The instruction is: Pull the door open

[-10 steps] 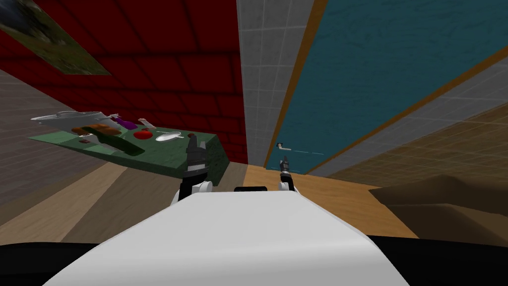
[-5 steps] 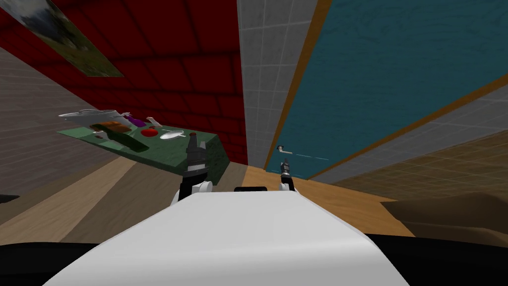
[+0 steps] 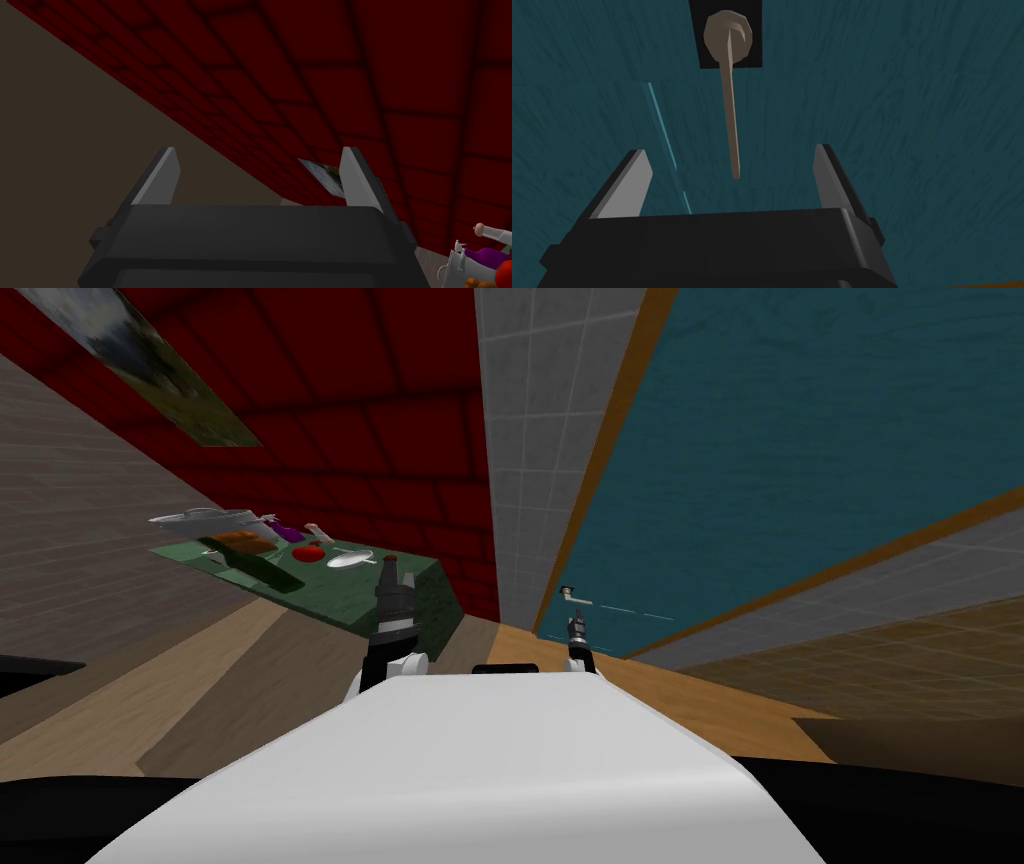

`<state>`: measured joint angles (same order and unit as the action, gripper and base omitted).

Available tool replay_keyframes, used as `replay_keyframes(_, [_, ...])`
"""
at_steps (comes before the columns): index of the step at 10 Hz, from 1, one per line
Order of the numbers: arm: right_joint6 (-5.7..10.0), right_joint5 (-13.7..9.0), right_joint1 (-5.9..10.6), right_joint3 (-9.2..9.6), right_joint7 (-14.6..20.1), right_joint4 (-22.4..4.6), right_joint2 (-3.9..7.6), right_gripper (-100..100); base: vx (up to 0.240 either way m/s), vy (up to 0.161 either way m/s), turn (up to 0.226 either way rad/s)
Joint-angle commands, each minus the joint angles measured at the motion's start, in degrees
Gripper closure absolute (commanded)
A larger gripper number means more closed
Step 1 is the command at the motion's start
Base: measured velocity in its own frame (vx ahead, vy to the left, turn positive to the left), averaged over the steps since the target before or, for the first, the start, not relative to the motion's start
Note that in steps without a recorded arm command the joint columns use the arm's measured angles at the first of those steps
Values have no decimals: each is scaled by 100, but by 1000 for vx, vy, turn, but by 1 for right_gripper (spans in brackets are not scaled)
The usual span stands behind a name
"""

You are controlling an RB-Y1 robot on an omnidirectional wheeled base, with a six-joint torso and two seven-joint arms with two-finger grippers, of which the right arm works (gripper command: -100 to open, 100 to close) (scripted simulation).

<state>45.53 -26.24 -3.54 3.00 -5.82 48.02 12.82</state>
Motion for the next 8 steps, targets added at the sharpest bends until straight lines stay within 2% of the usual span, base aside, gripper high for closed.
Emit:
replay_keyframes(1, [75, -31, -27, -40, 107, -87, 81, -100, 198, -13, 133])
replay_keyframes(6, [335, -173, -211, -223, 525, -374, 455, -100, 204, -25, 139])
replay_keyframes(7, [298, -160, -194, -205, 485, -329, 430, -100, 76, -11, 21])
replay_keyframes(8, [298, -160, -194, -205, 485, -329, 430, 100, -6, -1, -17])
